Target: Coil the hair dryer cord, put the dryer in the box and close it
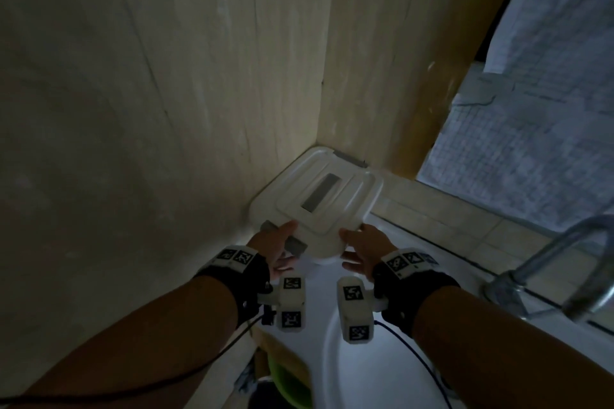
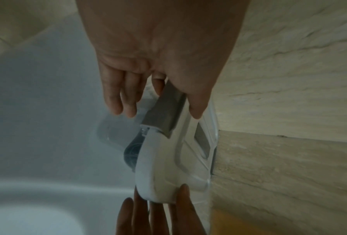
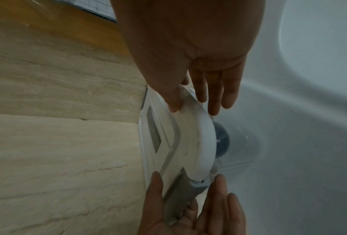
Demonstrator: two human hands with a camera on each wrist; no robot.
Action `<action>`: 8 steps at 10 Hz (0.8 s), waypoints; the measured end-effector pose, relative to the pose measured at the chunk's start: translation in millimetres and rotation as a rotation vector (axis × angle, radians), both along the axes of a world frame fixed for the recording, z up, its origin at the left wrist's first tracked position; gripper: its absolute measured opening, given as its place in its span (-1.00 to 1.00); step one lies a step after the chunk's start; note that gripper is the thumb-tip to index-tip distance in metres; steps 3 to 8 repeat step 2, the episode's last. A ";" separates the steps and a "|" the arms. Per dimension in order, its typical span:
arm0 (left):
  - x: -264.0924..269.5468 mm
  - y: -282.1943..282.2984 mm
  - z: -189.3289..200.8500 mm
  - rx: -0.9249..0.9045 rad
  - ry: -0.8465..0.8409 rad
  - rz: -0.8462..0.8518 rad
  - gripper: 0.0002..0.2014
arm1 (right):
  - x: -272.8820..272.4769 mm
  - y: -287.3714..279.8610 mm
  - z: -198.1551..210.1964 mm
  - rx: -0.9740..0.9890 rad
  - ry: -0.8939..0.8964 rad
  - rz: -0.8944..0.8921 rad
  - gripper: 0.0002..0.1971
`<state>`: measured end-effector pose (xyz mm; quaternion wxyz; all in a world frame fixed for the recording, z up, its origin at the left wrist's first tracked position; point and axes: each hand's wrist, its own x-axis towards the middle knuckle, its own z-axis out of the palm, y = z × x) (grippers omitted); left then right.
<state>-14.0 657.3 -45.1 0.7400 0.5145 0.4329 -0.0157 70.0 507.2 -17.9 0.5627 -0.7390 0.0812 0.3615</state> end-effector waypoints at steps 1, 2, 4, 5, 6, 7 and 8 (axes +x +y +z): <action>-2.6 8.2 -1.2 0.058 0.017 0.027 -0.55 | -2.8 -1.7 1.9 -0.015 -0.017 -0.042 -0.49; -2.1 13.6 7.2 0.146 0.081 0.058 -0.30 | -4.1 -3.4 9.1 -0.028 -0.039 -0.075 -0.47; -2.1 13.6 7.2 0.146 0.081 0.058 -0.30 | -4.1 -3.4 9.1 -0.028 -0.039 -0.075 -0.47; -2.1 13.6 7.2 0.146 0.081 0.058 -0.30 | -4.1 -3.4 9.1 -0.028 -0.039 -0.075 -0.47; -2.1 13.6 7.2 0.146 0.081 0.058 -0.30 | -4.1 -3.4 9.1 -0.028 -0.039 -0.075 -0.47; -2.1 13.6 7.2 0.146 0.081 0.058 -0.30 | -4.1 -3.4 9.1 -0.028 -0.039 -0.075 -0.47; -2.1 13.6 7.2 0.146 0.081 0.058 -0.30 | -4.1 -3.4 9.1 -0.028 -0.039 -0.075 -0.47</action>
